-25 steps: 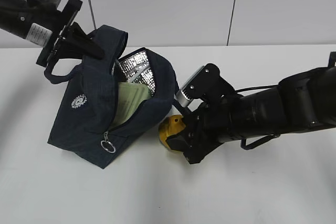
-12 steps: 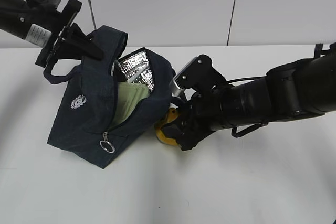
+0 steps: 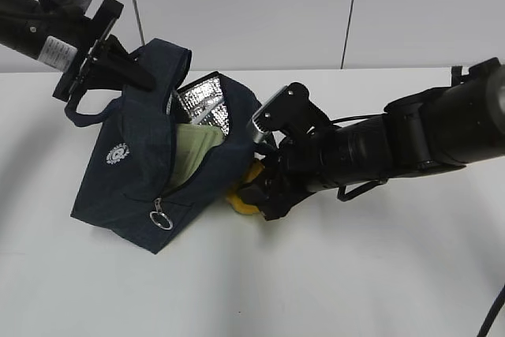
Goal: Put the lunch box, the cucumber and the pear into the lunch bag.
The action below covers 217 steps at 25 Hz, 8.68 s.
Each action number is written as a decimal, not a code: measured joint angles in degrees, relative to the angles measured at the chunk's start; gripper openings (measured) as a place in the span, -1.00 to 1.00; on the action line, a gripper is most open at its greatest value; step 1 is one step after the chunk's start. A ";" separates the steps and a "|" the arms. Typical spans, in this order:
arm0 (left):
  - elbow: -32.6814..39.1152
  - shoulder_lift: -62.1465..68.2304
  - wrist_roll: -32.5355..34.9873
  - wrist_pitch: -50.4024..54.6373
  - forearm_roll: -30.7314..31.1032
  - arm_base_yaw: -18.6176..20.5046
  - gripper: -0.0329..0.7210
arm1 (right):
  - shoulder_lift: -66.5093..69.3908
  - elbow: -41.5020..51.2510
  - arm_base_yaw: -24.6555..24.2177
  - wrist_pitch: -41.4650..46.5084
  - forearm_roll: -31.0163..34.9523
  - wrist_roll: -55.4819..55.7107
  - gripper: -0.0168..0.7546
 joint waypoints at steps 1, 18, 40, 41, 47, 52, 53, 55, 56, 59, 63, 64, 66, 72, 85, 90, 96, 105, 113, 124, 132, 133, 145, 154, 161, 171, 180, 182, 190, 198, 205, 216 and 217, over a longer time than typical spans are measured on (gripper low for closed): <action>0.00 0.00 0.00 0.00 0.00 0.00 -0.91 | 0.09 -0.45 0.00 -0.57 0.00 0.00 0.37; 0.00 0.00 0.00 -0.02 0.27 0.00 -0.91 | 2.14 -2.42 0.13 -1.16 0.00 0.00 0.03; 0.00 0.00 0.00 -0.02 0.29 0.00 -0.91 | -13.78 10.83 0.26 -11.49 0.05 7.83 -0.20; 0.00 0.00 0.00 -0.02 0.29 0.00 -0.91 | -15.63 11.51 0.26 -11.49 0.05 7.94 -0.20; 0.00 0.00 0.00 -0.02 0.09 0.00 -0.91 | -25.47 10.05 0.26 -11.32 0.16 8.48 -0.20; 0.00 0.00 0.00 -0.02 -1.05 0.00 -0.91 | -22.89 1.66 0.26 -6.84 0.16 9.70 -0.21; 0.00 0.00 0.00 -0.02 -1.17 0.00 -0.91 | -20.97 -0.07 0.26 -5.80 0.16 10.09 -0.21; 0.00 0.00 0.00 -0.02 -1.30 0.00 -0.91 | -16.76 -4.46 0.26 -4.56 0.16 11.37 -0.21; 0.00 0.00 0.00 -0.02 -1.30 0.00 -0.91 | -14.30 -6.67 0.26 -4.32 0.16 12.28 -0.21; 0.00 0.00 0.00 -0.02 -1.43 0.00 -0.91 | -7.36 -12.48 0.26 -3.95 0.16 14.75 -0.21; 0.00 0.00 0.00 -0.02 -1.44 0.00 -0.91 | -0.23 -18.18 0.26 0.42 0.05 18.79 -0.21; 0.00 0.00 0.00 -0.02 -1.44 0.00 -0.91 | 0.82 -19.13 0.26 1.92 -0.09 20.12 -0.21; 0.00 0.00 0.00 -0.02 -1.48 0.00 -0.91 | 2.41 -20.49 0.26 3.37 -0.79 22.13 -0.18; 0.00 0.00 0.04 -0.02 -1.54 0.00 -0.91 | 3.09 -20.93 0.26 5.68 -1.50 27.18 0.55; 0.00 0.00 0.04 -0.02 -1.59 0.00 -0.91 | -0.71 -20.35 0.26 -18.99 0.45 34.17 0.44; 0.00 0.00 0.04 -0.02 -1.64 0.00 -0.91 | -0.18 -19.10 0.26 -22.02 0.93 39.35 0.36; 0.00 0.00 0.04 -0.02 -1.75 0.00 -0.91 | 1.53 -17.28 0.26 -20.39 1.07 45.26 0.34; 0.00 0.00 0.04 -0.02 -1.75 0.00 -0.91 | 3.81 -17.18 0.26 -15.54 1.07 49.64 0.32; 0.00 0.00 0.04 -0.02 -1.75 0.00 -0.91 | 5.84 -17.18 0.14 -10.84 1.07 51.09 -0.11; 0.00 0.00 0.04 -0.02 -1.81 0.00 -0.91 | 5.71 -17.05 0.02 -8.51 -3.57 51.29 -0.95; 0.00 0.00 0.04 -0.44 -3.89 -3.04 -0.91 | -2.15 -16.44 -0.52 -6.82 -10.62 51.29 -0.96; 0.00 0.00 0.04 -0.55 -4.09 -4.22 -0.91 | -3.33 -16.32 -0.63 -7.00 -11.30 51.45 -0.96; -6.21 0.00 0.11 -2.07 -2.13 -17.25 -0.91 | -15.06 -11.06 -5.62 -3.91 -38.57 75.88 -0.96; -6.70 0.07 0.11 -10.03 4.71 -17.61 -0.91 | -14.90 -10.79 -9.61 2.66 -47.35 82.58 -0.96; -6.70 0.07 0.05 -12.26 4.81 -17.61 -0.91 | -13.81 -12.13 -9.61 2.16 -47.63 82.53 -0.96; -6.70 0.07 0.05 -14.77 4.10 -17.61 -0.91 | -12.92 -15.92 -9.61 2.03 -50.10 82.31 -0.97; -6.70 0.57 0.05 -15.95 5.37 -17.61 -0.91 | -8.43 -16.41 -9.61 1.04 -49.90 82.31 -0.96; -6.75 1.18 0.05 -15.56 5.69 -17.61 -0.91 | -8.43 -16.50 -9.61 0.77 -49.90 82.31 -0.92; -6.86 1.55 0.05 -14.86 6.55 -17.61 -0.91 | -9.23 -16.50 -9.61 2.69 -49.88 81.72 -0.14; -6.92 1.55 -0.14 -14.60 8.01 -17.61 -0.90 | -20.03 -9.70 -9.61 3.20 -49.53 81.69 -0.29; -6.97 1.55 -0.19 -14.01 9.00 -17.61 -0.58 | -33.75 8.59 -9.61 4.04 -49.53 74.71 -0.32; -6.97 1.55 -0.19 -11.93 10.52 -17.61 0.10 | -34.25 20.34 -9.61 13.76 -36.86 44.20 -0.26; -6.97 1.55 -0.19 -11.67 10.69 -17.61 0.10 | -32.64 20.34 -9.61 14.41 -35.85 40.68 -0.23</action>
